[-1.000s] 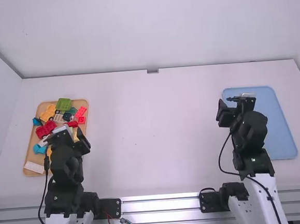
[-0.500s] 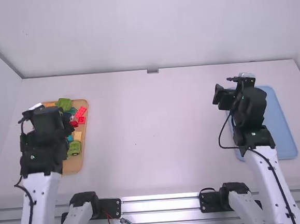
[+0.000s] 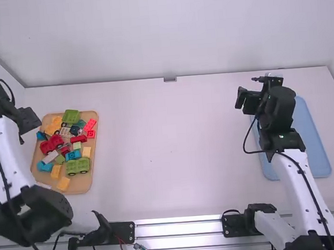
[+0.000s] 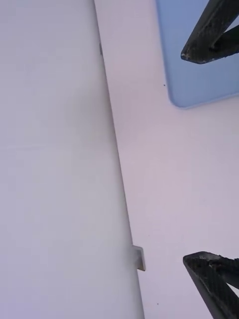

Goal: Assemble lego blocks to make yellow taxi

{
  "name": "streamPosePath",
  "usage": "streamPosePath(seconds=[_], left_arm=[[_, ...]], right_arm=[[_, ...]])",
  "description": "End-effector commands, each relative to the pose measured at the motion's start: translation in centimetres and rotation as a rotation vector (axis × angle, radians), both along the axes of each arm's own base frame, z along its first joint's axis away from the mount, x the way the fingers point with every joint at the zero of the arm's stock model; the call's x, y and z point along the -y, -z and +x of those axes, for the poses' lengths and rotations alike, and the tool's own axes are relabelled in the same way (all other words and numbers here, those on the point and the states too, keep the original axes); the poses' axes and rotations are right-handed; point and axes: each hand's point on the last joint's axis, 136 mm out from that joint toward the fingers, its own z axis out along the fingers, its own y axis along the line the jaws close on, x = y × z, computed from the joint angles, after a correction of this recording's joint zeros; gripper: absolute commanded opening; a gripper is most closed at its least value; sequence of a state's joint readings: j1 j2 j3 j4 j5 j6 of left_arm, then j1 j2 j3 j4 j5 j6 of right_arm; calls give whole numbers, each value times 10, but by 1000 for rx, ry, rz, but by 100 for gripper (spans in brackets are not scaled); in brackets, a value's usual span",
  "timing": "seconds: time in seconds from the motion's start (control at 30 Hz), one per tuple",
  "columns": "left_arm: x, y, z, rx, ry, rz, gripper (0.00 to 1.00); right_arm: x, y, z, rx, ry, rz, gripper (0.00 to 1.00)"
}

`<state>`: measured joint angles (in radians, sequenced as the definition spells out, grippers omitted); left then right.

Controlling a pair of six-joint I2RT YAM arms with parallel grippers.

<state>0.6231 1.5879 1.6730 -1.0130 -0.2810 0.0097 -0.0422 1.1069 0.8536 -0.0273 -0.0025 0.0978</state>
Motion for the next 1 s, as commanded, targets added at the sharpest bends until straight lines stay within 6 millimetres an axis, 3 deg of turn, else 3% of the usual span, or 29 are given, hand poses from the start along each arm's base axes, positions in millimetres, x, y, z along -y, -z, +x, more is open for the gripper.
streamPosePath(seconds=[0.0, 0.2, 0.3, 0.43, 0.57, 0.87, 0.97], left_arm=[[-10, 9, 18, -41, 183, -58, 99], [-48, 35, 30, -139, 258, -77, 99], [-51, 52, 50, -171, 434, -87, 99], [-59, 71, 63, -203, 486, -70, 99], [-60, 84, 59, -186, 393, -130, 99], [-46, 91, 49, -102, 121, -263, 99], [-41, 89, 62, -62, 186, -274, 99]], right_arm=[[1, -13, 3, 24, -1, -8, 99], [0, -14, 3, 26, -3, -9, 99], [-9, -15, 4, 32, -26, -9, 99], [-18, -19, 5, 47, -51, -9, 99], [-29, -21, 6, 56, -81, -20, 99], [-31, -25, 7, 75, -92, -34, 99], [-30, -25, 7, 75, -91, -42, 99]])
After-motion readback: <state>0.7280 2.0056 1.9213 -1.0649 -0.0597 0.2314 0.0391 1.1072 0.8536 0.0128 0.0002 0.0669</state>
